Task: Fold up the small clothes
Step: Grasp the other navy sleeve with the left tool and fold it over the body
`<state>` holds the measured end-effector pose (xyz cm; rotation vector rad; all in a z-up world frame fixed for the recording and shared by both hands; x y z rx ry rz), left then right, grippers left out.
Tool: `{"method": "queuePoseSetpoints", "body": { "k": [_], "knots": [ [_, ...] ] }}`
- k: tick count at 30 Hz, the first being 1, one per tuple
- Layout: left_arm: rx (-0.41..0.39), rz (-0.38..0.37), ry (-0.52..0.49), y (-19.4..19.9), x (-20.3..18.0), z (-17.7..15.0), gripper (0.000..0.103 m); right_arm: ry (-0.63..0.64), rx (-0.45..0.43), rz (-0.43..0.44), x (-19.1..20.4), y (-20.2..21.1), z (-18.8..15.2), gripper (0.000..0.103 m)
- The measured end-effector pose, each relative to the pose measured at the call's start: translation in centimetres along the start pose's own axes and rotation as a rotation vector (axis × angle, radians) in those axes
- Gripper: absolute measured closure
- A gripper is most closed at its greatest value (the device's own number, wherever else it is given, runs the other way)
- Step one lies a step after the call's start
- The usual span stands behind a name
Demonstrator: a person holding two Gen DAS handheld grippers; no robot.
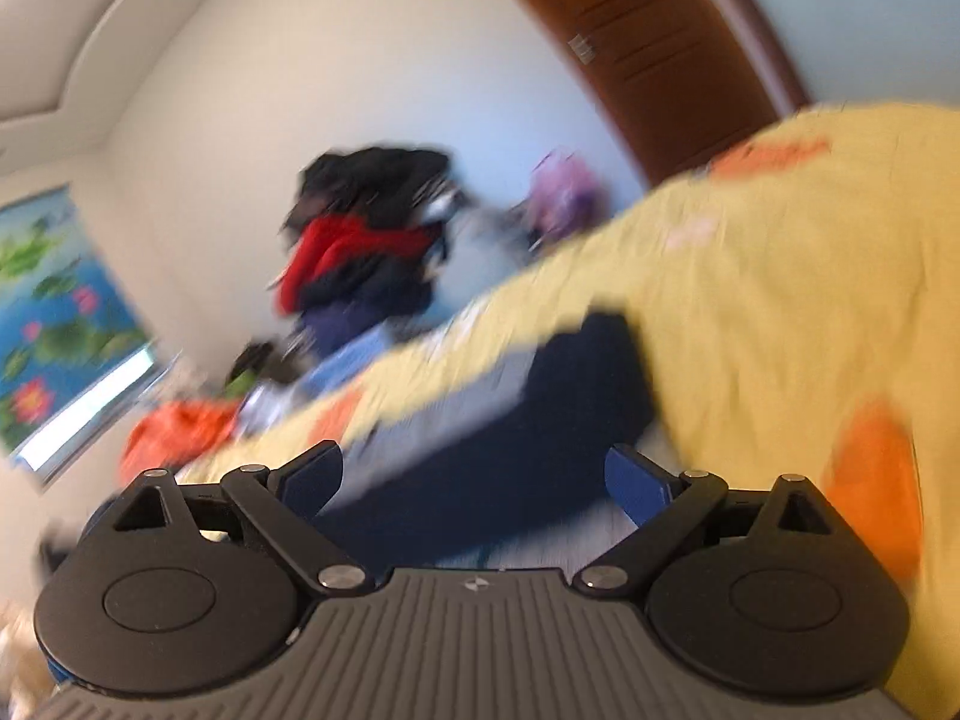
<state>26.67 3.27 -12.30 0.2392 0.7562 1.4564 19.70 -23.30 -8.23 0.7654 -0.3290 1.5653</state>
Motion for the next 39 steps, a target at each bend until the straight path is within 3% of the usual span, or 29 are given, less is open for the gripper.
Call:
{"method": "queuePoseSetpoints", "body": {
  "k": [3, 6, 9, 13, 15, 16, 18, 19, 20, 22, 26, 28, 30, 34, 36, 38, 39],
  "knots": [
    [0.001, -0.020, 0.027, -0.3, -0.2, 0.4, 0.093, 0.089, 0.115, -0.071, 0.8, -6.3, 1.4, 0.006],
    [0.000, -0.018, 0.022, -0.6, -0.3, 0.4, 0.093, 0.293, 0.219, -0.240, 0.0, -11.5, 0.1, 0.015],
    [0.000, -0.037, 0.050, -0.6, 0.0, 0.4, 0.092, 0.530, 0.260, -0.336, -0.8, -13.2, -2.0, 0.009],
    [0.028, -0.049, 0.025, -0.6, 0.1, 0.8, 0.091, 0.521, 0.276, -0.326, -0.9, -13.9, -2.0, 0.001],
    [0.047, -0.048, -0.028, 0.6, 0.5, 1.4, 0.083, 0.531, 0.276, -0.327, -0.8, -13.8, -2.2, 0.001],
    [0.010, -0.032, -0.045, 1.9, 1.4, 2.1, 0.075, 0.527, 0.275, -0.323, -0.8, -13.7, -2.2, 0.001],
    [-0.107, -0.003, -0.031, 4.9, 4.6, 4.1, 0.049, 0.528, 0.273, -0.320, -0.7, -13.4, -2.6, 0.001],
    [-0.156, 0.021, 0.015, 6.3, 6.9, 5.2, 0.022, 0.525, 0.271, -0.317, -0.7, -13.3, -2.4, 0.001],
    [-0.203, 0.060, 0.094, 7.5, 10.0, 6.4, 0.007, 0.521, 0.269, -0.314, -0.7, -13.3, -2.3, 0.001],
    [-0.255, 0.120, 0.272, 9.1, 16.6, 8.4, 0.006, 0.525, 0.267, -0.315, -0.6, -13.3, -2.4, 0.001],
    [-0.221, 0.163, 0.677, 9.2, 28.8, 9.5, 0.006, 0.526, 0.264, -0.313, -0.7, -13.1, -2.2, 0.001],
    [-0.236, 0.210, 0.760, 9.3, 32.5, 9.5, 0.006, 0.525, 0.262, -0.310, -0.7, -13.1, -2.2, 0.001],
    [-0.225, 0.254, 0.767, 8.7, 34.6, 9.7, 0.007, 0.526, 0.262, -0.310, -0.6, -13.1, -2.3, 0.001],
    [-0.253, 0.309, 0.655, 7.7, 35.2, 10.8, 0.008, 0.527, 0.263, -0.310, -0.6, -13.1, -2.3, 0.000],
    [-0.263, 0.354, 0.586, 7.2, 35.1, 11.0, 0.016, 0.527, 0.262, -0.310, -0.6, -13.1, -2.3, 0.000],
    [-0.224, 0.445, 0.510, 6.4, 35.3, 11.0, 0.092, 0.526, 0.262, -0.310, -0.6, -13.1, -2.3, 0.000],
    [-0.196, 0.480, 0.490, 5.8, 35.6, 10.8, 0.098, 0.527, 0.262, -0.310, -0.6, -13.1, -2.3, 0.000]
  ]
}}
Point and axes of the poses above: each gripper's, at about its wrist camera, not at the fingertips, and y roughly against the way its jaws point, x to its left, z to its top, the point moved 9 cm from there along -y, roughly the way its jaws point, and after that the axes turned 3 degrees about -y, right-handed, at the moved point
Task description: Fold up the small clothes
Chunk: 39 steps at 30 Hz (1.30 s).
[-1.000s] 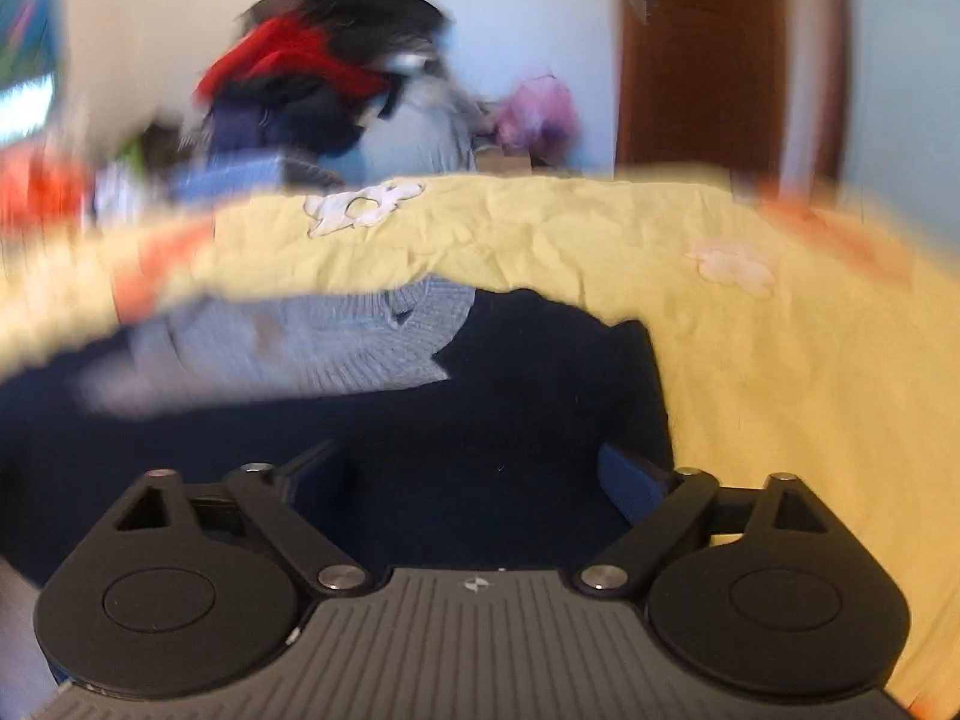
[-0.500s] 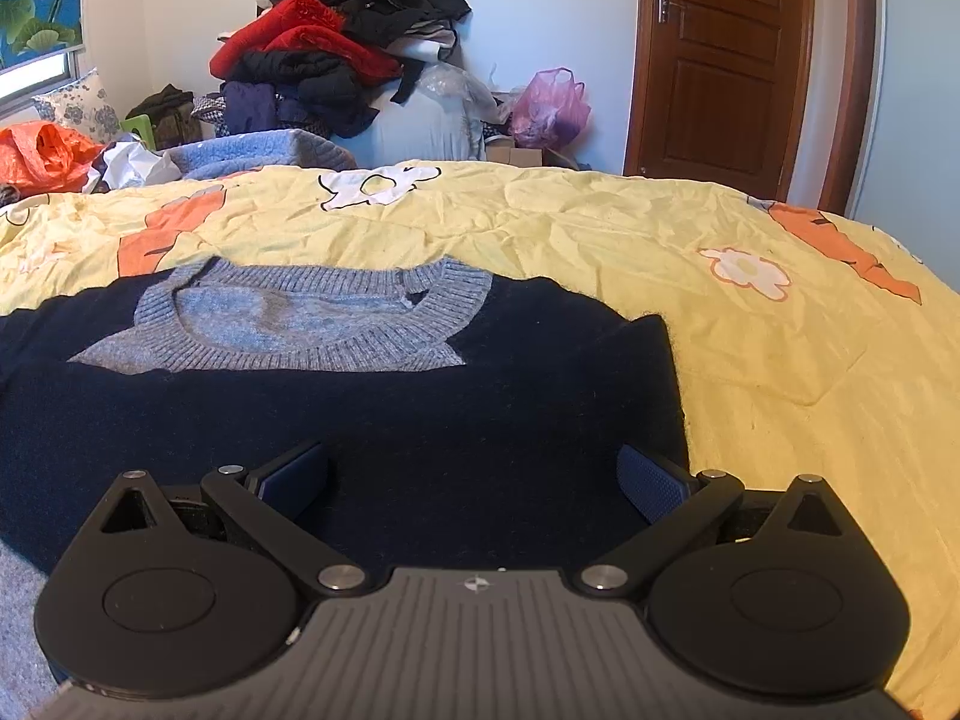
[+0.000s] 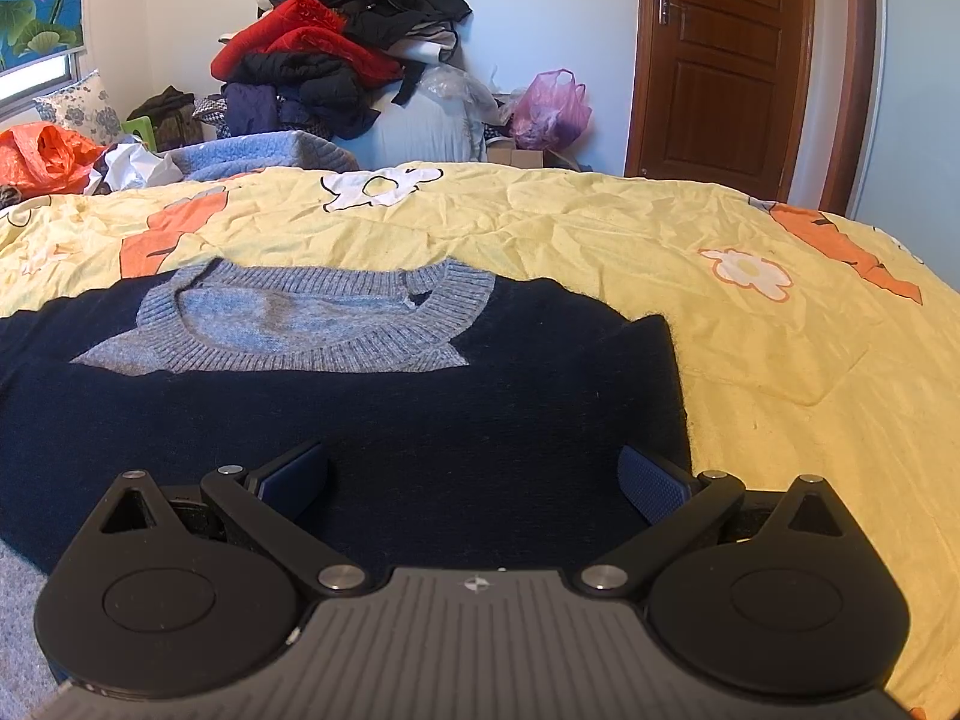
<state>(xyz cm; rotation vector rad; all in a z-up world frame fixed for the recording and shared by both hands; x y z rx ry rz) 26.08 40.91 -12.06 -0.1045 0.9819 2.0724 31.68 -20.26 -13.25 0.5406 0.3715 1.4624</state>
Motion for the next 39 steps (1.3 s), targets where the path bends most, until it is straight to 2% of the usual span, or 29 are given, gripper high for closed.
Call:
{"method": "queuePoseSetpoints", "body": {
  "k": [4, 5, 7, 9, 11, 13, 15, 17, 18, 19, 20, 23, 25, 28, 29, 30, 32, 33, 35, 37, 39],
  "knots": [
    [-0.035, 0.056, -0.096, 0.5, -0.9, 0.3, 0.099, -0.001, 0.000, 0.002, 0.0, 0.0, 0.0, 0.000],
    [-0.067, 0.072, -0.108, 1.3, -1.4, 0.5, 0.099, 0.000, 0.000, 0.001, 0.0, 0.0, 0.0, 0.000],
    [-0.183, 0.058, -0.161, 3.9, -4.2, 1.3, 0.099, 0.000, -0.001, 0.002, 0.0, 0.0, 0.0, 0.000],
    [-0.299, 0.008, -0.272, 7.5, -9.2, 0.5, 0.099, -0.001, -0.001, 0.003, 0.0, 0.0, 0.0, 0.000],
    [-0.354, -0.122, -0.446, 11.4, -16.1, -3.5, 0.099, -0.001, -0.001, 0.002, 0.0, 0.0, 0.0, 0.000],
    [-0.364, -0.277, -0.648, 14.5, -22.6, -10.0, 0.099, -0.003, -0.002, 0.004, 0.0, 0.0, 0.0, 0.000],
    [-0.268, -0.383, -0.814, 15.5, -27.1, -17.6, 0.099, -0.009, -0.003, 0.008, 0.0, 0.0, 0.0, 0.000],
    [-0.183, -0.415, -0.904, 15.0, -29.1, -23.2, 0.099, -0.017, -0.005, 0.014, 0.0, 0.0, 0.1, 0.000],
    [-0.126, -0.401, -0.925, 14.3, -29.4, -24.9, 0.099, -0.021, -0.006, 0.017, 0.0, 0.0, 0.1, 0.000],
    [-0.092, -0.379, -0.925, 13.9, -29.8, -25.2, 0.099, -0.026, -0.007, 0.020, -0.1, 0.0, 0.1, 0.000],
    [-0.099, -0.368, -0.887, 13.7, -29.7, -24.6, 0.099, -0.030, -0.009, 0.023, -0.1, 0.1, 0.1, 0.000],
    [-0.048, -0.375, -0.814, 12.6, -29.0, -23.8, 0.099, -0.037, -0.011, 0.030, -0.2, 0.1, 0.1, 0.000],
    [-0.048, -0.398, -0.773, 12.5, -28.6, -23.3, 0.099, -0.038, -0.011, 0.031, -0.2, 0.1, 0.1, 0.000],
    [-0.077, -0.388, -0.761, 13.2, -28.1, -23.4, 0.099, -0.022, 0.003, 0.026, 0.1, 0.1, 0.3, 0.001],
    [-0.080, -0.388, -0.757, 13.2, -27.9, -23.4, 0.099, -0.051, 0.005, 0.028, 0.2, 0.4, 0.7, 0.007],
    [-0.080, -0.391, -0.748, 13.0, -27.6, -23.3, 0.099, -0.119, -0.002, 0.068, 0.6, 1.0, 1.3, 0.009],
    [-0.074, -0.402, -0.736, 13.6, -27.2, -23.5, 0.099, -0.321, 0.022, 0.281, 2.4, 2.3, 2.2, 0.006],
    [-0.069, -0.406, -0.736, 13.5, -27.1, -23.5, 0.099, -0.416, 0.084, 0.409, 4.0, 2.4, 2.1, 0.005],
    [-0.066, -0.408, -0.739, 13.4, -27.3, -23.6, 0.099, -0.587, 0.282, 0.632, 8.0, 1.5, 1.3, 0.007],
    [-0.067, -0.411, -0.733, 13.4, -27.2, -23.4, 0.099, -0.704, 0.429, 0.747, 11.4, 0.4, 0.4, 0.007],
    [-0.064, -0.418, -0.720, 13.3, -27.1, -23.3, 0.099, -0.735, 0.463, 0.782, 13.6, -0.4, 0.5, 0.007]
  ]
}}
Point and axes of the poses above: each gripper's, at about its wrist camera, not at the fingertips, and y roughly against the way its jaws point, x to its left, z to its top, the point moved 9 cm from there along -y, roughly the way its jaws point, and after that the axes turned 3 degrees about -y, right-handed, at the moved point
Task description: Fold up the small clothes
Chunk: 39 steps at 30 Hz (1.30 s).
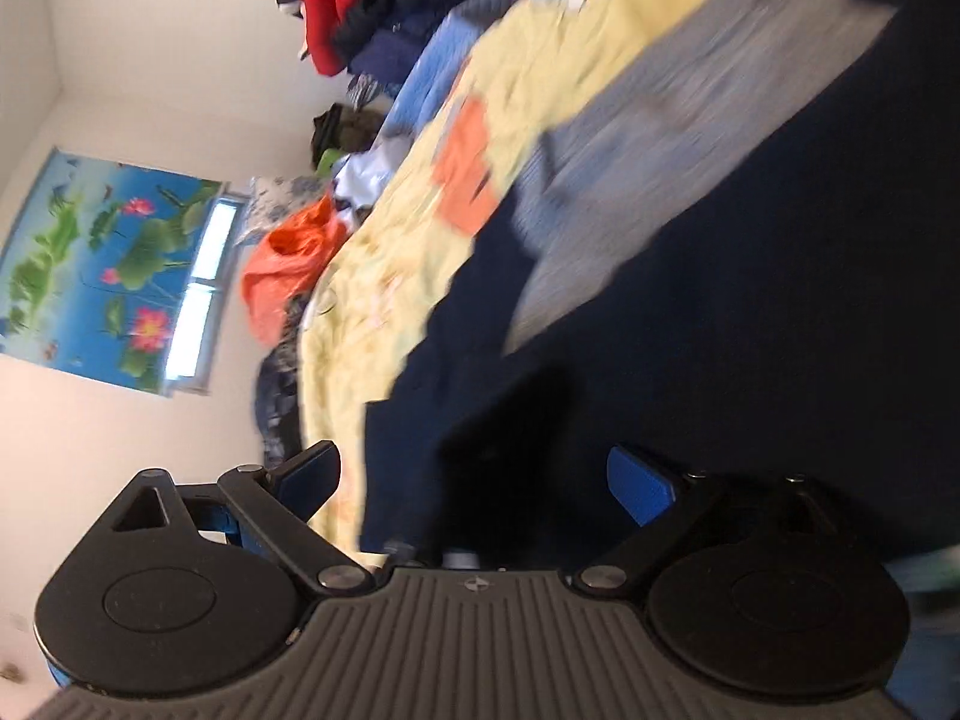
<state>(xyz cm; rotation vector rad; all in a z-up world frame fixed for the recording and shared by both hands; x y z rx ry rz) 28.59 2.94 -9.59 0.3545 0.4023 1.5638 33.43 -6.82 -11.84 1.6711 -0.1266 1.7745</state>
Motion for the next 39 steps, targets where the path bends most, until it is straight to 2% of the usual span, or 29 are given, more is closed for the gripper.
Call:
{"method": "queuePoseSetpoints", "body": {
  "k": [3, 4, 6, 7, 9, 10, 11, 12, 13, 14, 15, 19, 22, 26, 33, 39],
  "knots": [
    [-0.008, -0.012, 0.012, 0.1, 0.2, 0.1, 0.099, -0.033, 0.040, 0.012, 0.9, -2.5, -0.2, 0.008],
    [-0.012, -0.014, 0.015, 0.1, 0.2, 0.1, 0.099, -0.032, 0.051, -0.007, 0.9, -3.1, -0.3, 0.013],
    [-0.023, -0.023, 0.031, 0.3, 0.4, 0.2, 0.099, 0.013, 0.033, -0.052, 1.3, -3.9, -0.5, 0.054],
    [-0.026, -0.023, 0.042, 0.4, 0.6, 0.2, 0.098, 0.050, 0.041, -0.066, 1.7, -4.1, -0.6, 0.084],
    [-0.039, -0.016, 0.068, 0.7, 1.0, 0.2, 0.093, 0.124, 0.023, -0.105, 2.7, -3.9, -0.3, 0.086],
    [-0.053, -0.009, 0.085, 0.9, 1.4, 0.3, 0.086, 0.167, 0.014, -0.115, 3.3, -3.7, 0.1, 0.086],
    [-0.071, -0.007, 0.106, 1.2, 1.7, 0.3, 0.070, 0.205, 0.008, -0.125, 3.9, -3.3, 0.4, 0.086],
    [-0.092, -0.008, 0.126, 1.6, 2.0, 0.5, 0.058, 0.241, 0.005, -0.130, 4.7, -3.0, 0.7, 0.086],
    [-0.116, -0.013, 0.148, 1.9, 2.4, 0.6, 0.032, 0.280, 0.008, -0.133, 5.5, -2.6, 1.0, 0.086],
    [-0.139, -0.018, 0.168, 2.3, 2.7, 0.7, 0.017, 0.313, 0.013, -0.139, 6.2, -2.1, 1.3, 0.086],
    [-0.154, -0.018, 0.184, 2.5, 3.0, 0.8, 0.017, 0.347, 0.020, -0.144, 6.7, -1.4, 1.7, 0.086],
    [-0.130, -0.001, 0.208, 2.1, 3.4, 0.8, 0.017, 0.441, -0.011, -0.194, 6.9, 2.6, 4.4, 0.086],
    [-0.134, 0.003, 0.223, 2.2, 3.7, 0.8, 0.017, 0.440, -0.065, -0.252, 4.7, 6.0, 7.3, 0.086],
    [-0.132, 0.004, 0.214, 2.2, 3.6, 0.8, 0.017, 0.365, -0.101, -0.321, 0.1, 9.6, 10.2, 0.086],
    [-0.120, 0.002, 0.208, 1.9, 3.4, 0.8, 0.017, 0.322, -0.117, -0.366, -5.2, 13.1, 11.4, 0.086],
    [-0.113, 0.007, 0.204, 1.8, 3.4, 0.8, 0.017, 0.313, -0.124, -0.392, -6.9, 13.7, 11.6, 0.086]
  ]
}}
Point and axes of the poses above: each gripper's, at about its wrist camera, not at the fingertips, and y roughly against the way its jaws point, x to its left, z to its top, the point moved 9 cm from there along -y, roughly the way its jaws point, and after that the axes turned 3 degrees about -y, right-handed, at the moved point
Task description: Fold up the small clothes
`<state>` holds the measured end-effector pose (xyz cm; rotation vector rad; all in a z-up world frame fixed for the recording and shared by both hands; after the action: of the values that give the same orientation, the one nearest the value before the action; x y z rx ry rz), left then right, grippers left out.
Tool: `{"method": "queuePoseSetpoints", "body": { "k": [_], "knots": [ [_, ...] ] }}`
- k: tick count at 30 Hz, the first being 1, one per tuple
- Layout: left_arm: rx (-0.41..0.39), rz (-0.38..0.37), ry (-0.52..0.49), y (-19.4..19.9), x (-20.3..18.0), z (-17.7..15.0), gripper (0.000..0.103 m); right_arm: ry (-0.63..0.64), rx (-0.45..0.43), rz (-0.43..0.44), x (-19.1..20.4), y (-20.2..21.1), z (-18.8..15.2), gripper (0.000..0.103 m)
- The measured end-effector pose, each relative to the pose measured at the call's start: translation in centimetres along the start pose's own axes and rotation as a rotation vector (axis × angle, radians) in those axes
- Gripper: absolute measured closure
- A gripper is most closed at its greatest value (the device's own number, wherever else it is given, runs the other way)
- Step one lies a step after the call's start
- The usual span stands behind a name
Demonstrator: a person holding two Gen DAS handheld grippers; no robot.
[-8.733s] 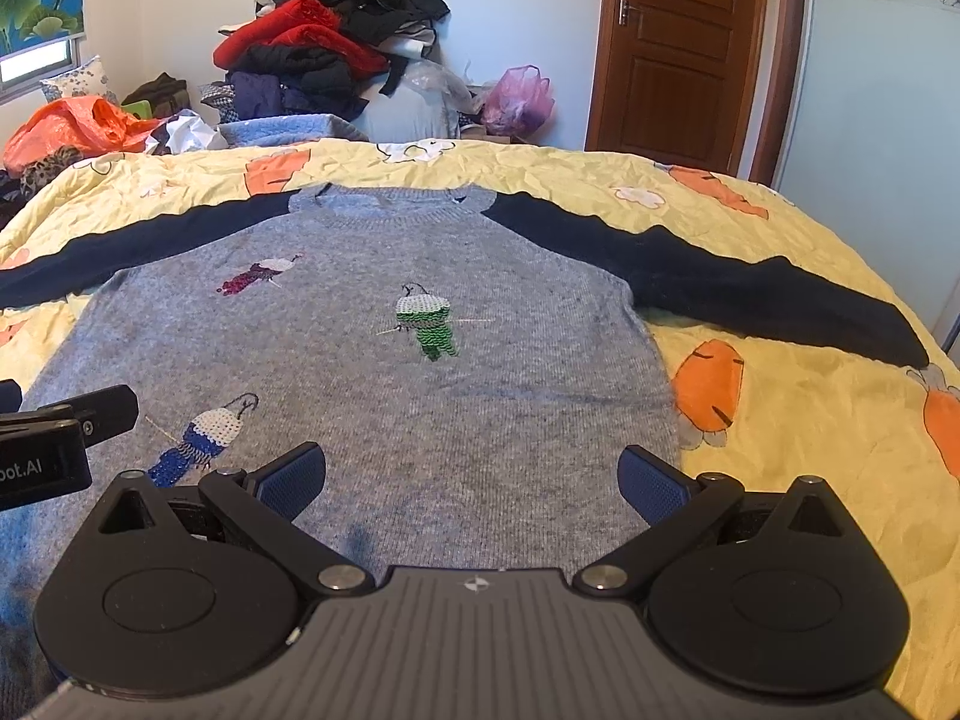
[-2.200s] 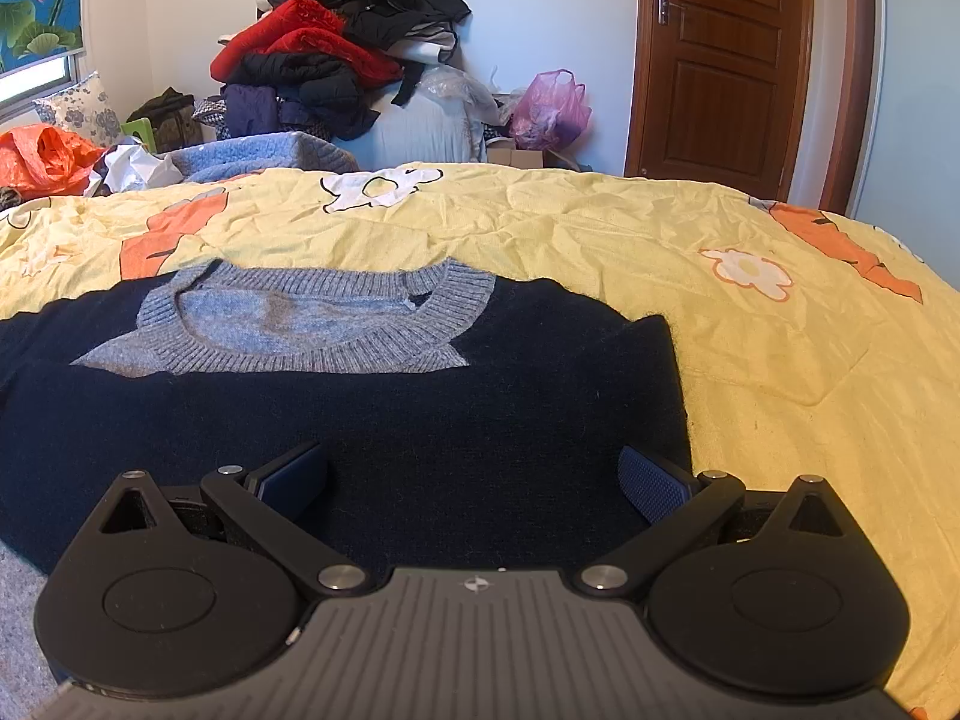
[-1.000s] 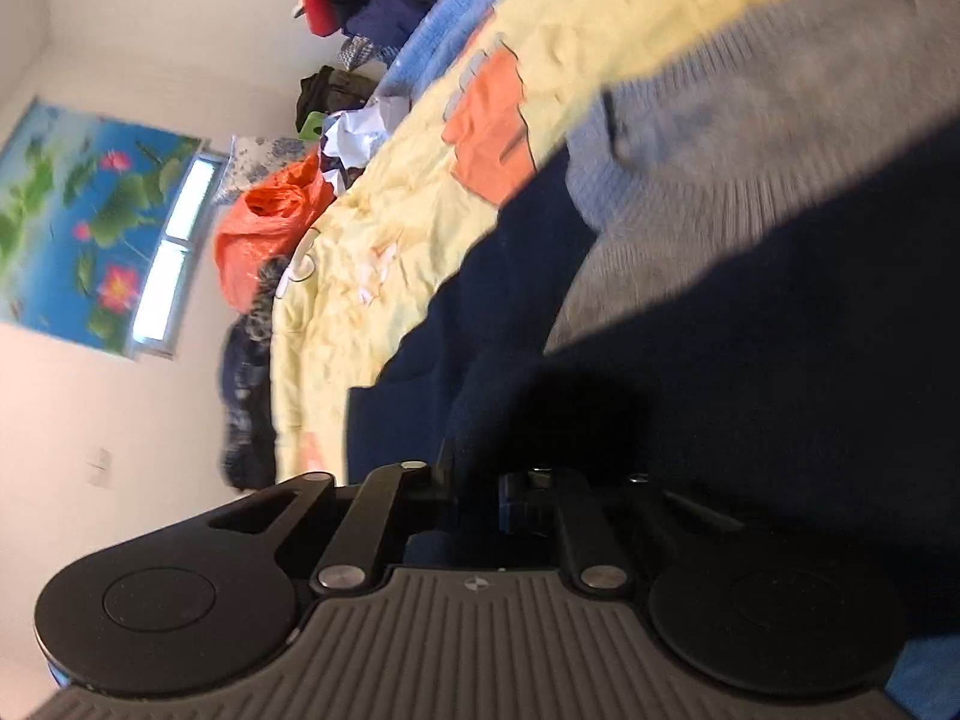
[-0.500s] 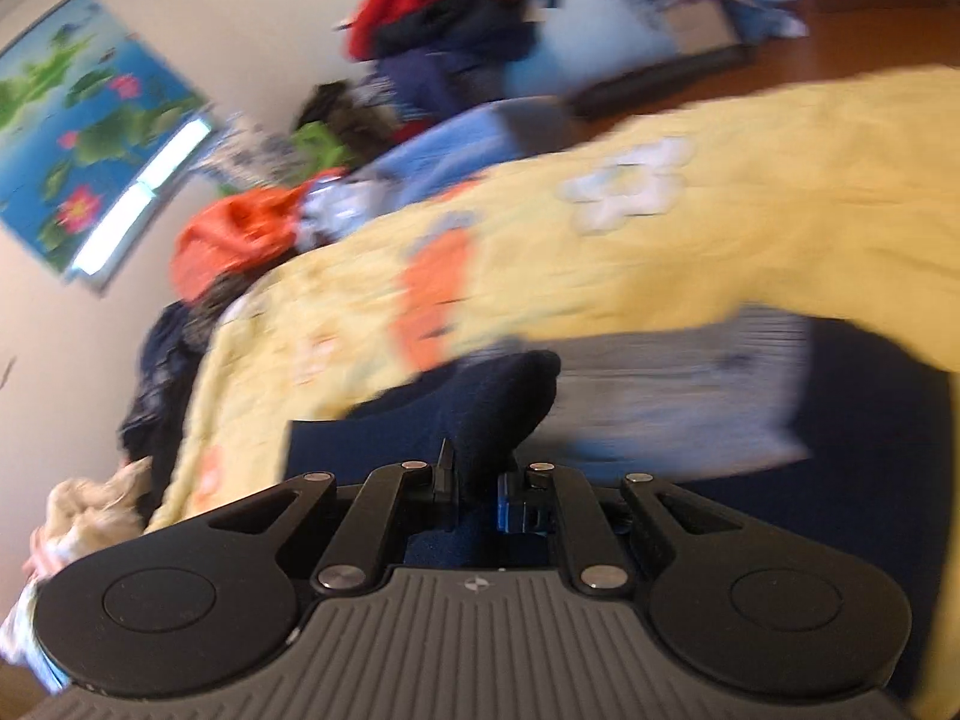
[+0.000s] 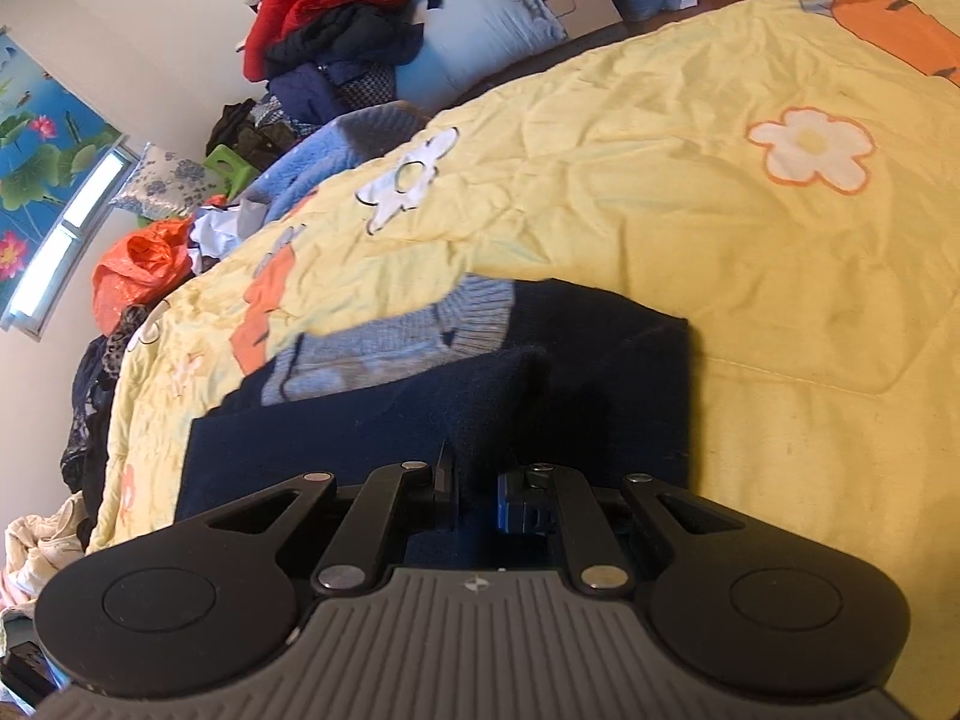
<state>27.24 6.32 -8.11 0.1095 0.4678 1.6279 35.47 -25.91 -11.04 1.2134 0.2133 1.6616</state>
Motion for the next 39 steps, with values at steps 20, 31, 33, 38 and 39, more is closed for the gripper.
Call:
{"method": "queuePoseSetpoints", "body": {
  "k": [20, 31, 33, 38, 39],
  "knots": [
    [0.029, 0.006, 0.021, -0.4, 0.4, -0.3, 0.013, 0.263, -0.526, -0.348, 0.3, 13.1, -8.2, 0.001],
    [0.122, -0.114, -0.207, 9.1, 0.3, -2.6, 0.011, 0.283, -0.336, -0.136, 3.4, 16.2, -24.7, 0.001],
    [0.154, -0.126, -0.284, 10.8, 0.5, -3.4, 0.011, 0.315, -0.332, -0.173, 2.6, 16.9, -25.6, 0.001],
    [0.170, -0.009, -0.384, 10.2, 2.6, -2.8, 0.011, 0.332, -0.391, -0.285, 0.6, 17.7, -22.0, 0.005],
    [0.186, 0.033, -0.409, 9.2, 2.9, -2.5, 0.011, 0.333, -0.427, -0.293, 0.3, 17.6, -20.6, 0.008]
  ]
}}
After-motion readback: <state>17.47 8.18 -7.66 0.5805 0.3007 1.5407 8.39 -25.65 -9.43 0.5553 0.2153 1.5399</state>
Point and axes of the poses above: each gripper's, at about its wrist camera, not at the fingertips, and y roughly against the way its jaws point, x to its left, z to its top, the point moved 9 cm from there along -y, roughly the way its jaws point, and after that the axes turned 3 degrees about -y, right-handed, at the moved point
